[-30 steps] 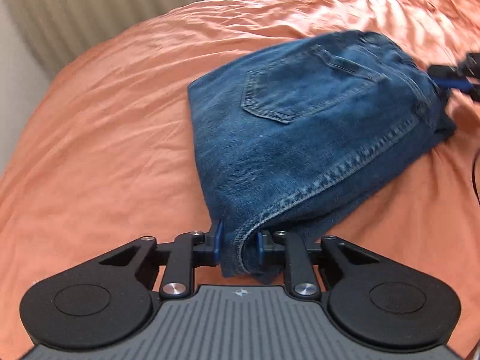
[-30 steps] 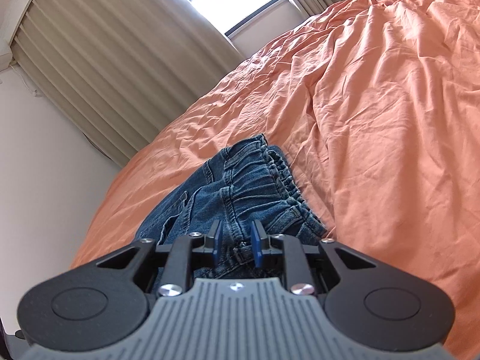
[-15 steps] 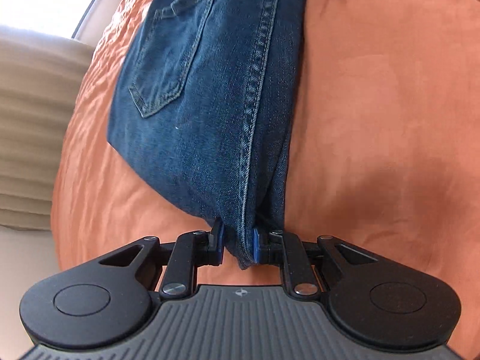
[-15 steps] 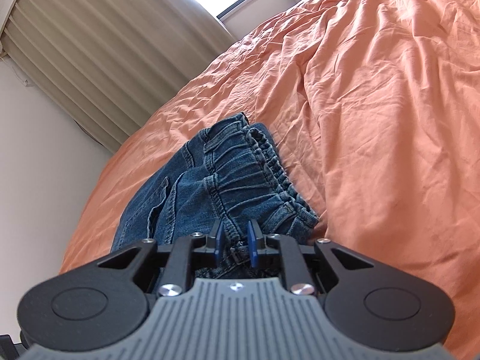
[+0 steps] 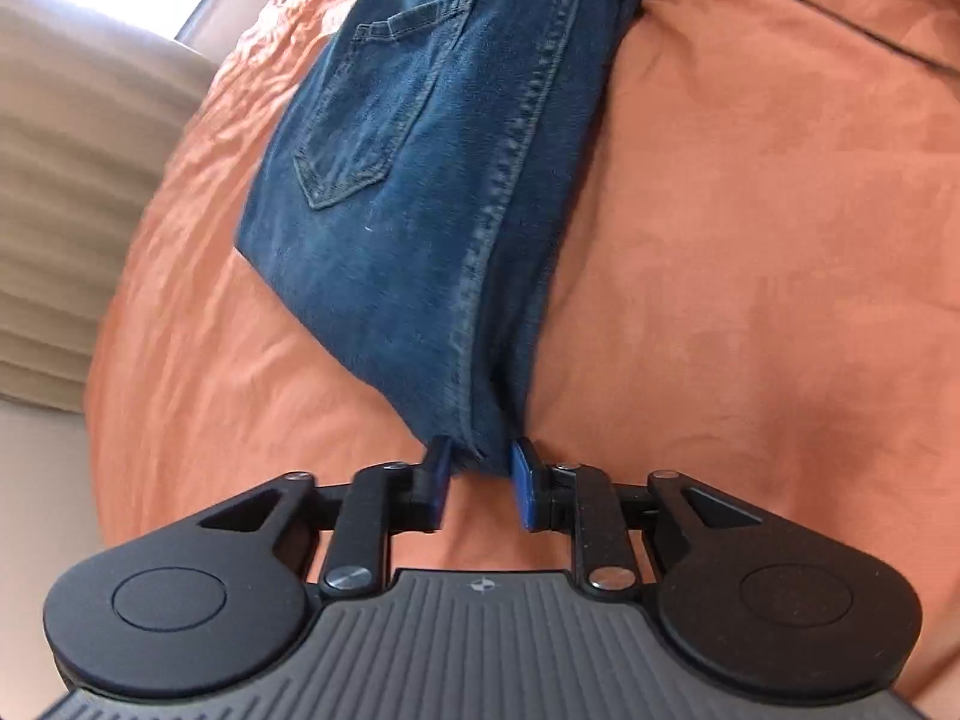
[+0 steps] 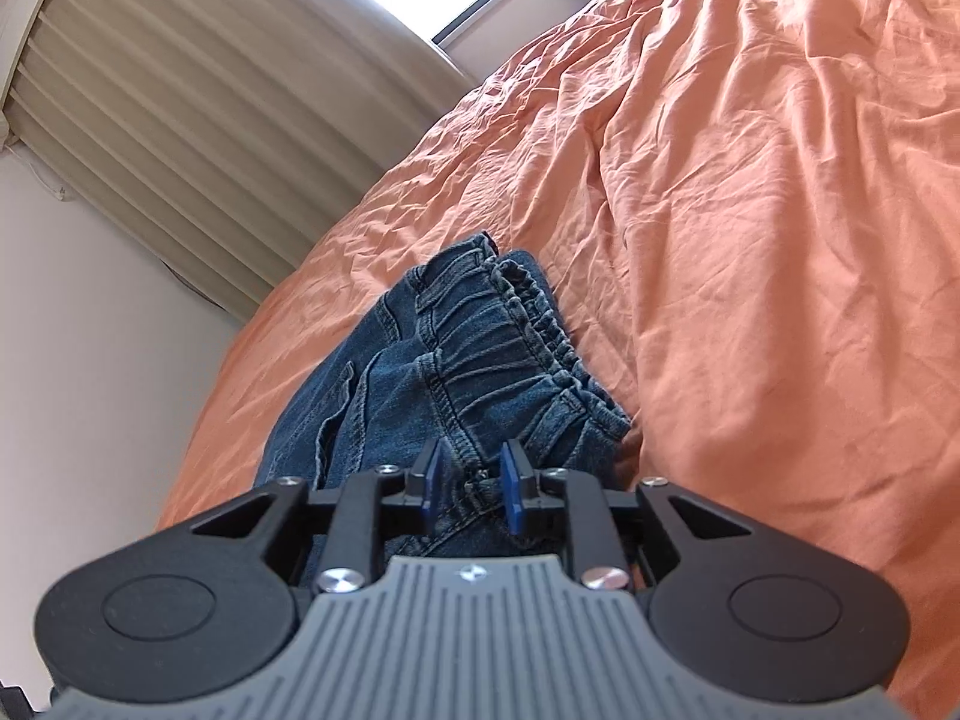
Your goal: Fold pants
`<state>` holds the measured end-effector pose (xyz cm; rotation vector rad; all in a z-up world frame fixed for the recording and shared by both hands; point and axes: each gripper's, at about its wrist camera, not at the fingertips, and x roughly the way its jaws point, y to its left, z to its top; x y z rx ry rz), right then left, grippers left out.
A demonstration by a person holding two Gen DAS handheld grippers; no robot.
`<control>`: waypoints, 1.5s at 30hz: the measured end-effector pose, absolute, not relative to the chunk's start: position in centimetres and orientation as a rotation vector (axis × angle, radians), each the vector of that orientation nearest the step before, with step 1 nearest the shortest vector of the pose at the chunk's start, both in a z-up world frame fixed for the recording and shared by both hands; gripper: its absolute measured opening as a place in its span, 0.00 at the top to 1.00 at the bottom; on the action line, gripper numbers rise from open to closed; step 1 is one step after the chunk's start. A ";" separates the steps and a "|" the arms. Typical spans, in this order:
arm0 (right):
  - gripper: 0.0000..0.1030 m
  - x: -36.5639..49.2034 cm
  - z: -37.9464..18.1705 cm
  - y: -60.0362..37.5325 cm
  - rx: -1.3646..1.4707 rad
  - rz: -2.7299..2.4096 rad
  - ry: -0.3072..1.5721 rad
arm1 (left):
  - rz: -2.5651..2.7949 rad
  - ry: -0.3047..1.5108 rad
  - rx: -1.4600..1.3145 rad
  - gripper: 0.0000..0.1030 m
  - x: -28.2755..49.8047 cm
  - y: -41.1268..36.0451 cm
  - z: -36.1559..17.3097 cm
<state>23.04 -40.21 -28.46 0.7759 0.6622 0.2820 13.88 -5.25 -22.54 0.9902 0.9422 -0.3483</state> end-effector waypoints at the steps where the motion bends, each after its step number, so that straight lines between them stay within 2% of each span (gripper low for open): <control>1: 0.52 22.6 -28.2 -40.5 0.780 0.275 0.655 | -0.366 0.956 0.958 0.67 13.8 -5.0 -22.0; 3: 0.47 21.9 -28.1 -41.2 0.792 0.248 0.653 | -0.384 0.980 0.873 0.64 13.8 -4.6 -20.8; 7: 0.46 22.0 -29.5 -43.0 0.954 0.257 0.686 | -0.337 0.993 0.526 0.53 15.1 -2.6 -17.3; 9: 0.45 22.5 -30.2 -43.2 1.007 0.263 0.716 | -0.308 0.988 0.323 0.41 17.0 -1.0 -15.7; 11: 0.37 23.1 -30.8 -43.2 1.024 0.264 0.749 | -0.266 0.983 0.193 0.37 18.7 0.3 -15.0; 14: 0.30 23.7 -31.1 -42.9 0.983 0.244 0.778 | -0.211 0.996 0.083 0.26 22.0 1.8 -15.1; 20: 0.29 25.5 -32.2 -42.7 0.987 0.267 0.795 | -0.155 1.023 -0.231 0.22 26.5 5.6 -17.6; 26: 0.31 27.6 -34.0 -42.8 1.078 0.308 0.804 | -0.162 1.074 -0.567 0.21 29.0 9.3 -22.9; 29: 0.36 28.4 -34.7 -42.9 1.114 0.324 0.801 | -0.182 1.041 -0.720 0.21 29.5 10.8 -24.8; 31: 0.45 28.7 -35.1 -43.0 1.122 0.327 0.795 | -0.209 1.029 -0.789 0.21 30.1 11.4 -25.4; 32: 0.48 28.8 -35.2 -43.1 1.131 0.321 0.794 | -0.218 1.024 -0.805 0.23 30.3 11.6 -25.6; 34: 0.58 28.9 -35.6 -43.4 1.161 0.327 0.788 | -0.234 1.019 -0.826 0.37 31.0 11.6 -25.9; 35: 0.60 28.8 -35.6 -43.5 1.162 0.332 0.783 | -0.251 1.018 -0.843 0.55 31.2 11.6 -26.0; 36: 0.65 28.7 -35.5 -43.4 1.160 0.340 0.777 | -0.262 1.022 -0.866 0.65 31.3 11.7 -26.1; 39: 0.75 28.5 -34.9 -43.5 1.157 0.361 0.762 | -0.251 1.014 -0.862 0.82 31.4 11.5 -25.7; 41: 0.77 28.2 -34.0 -43.5 1.141 0.374 0.749 | -0.254 0.995 -0.833 0.91 31.3 11.2 -24.8; 45: 0.79 28.2 -30.5 -42.4 1.085 0.391 0.749 | -0.259 0.986 -0.735 0.93 31.8 11.0 -21.9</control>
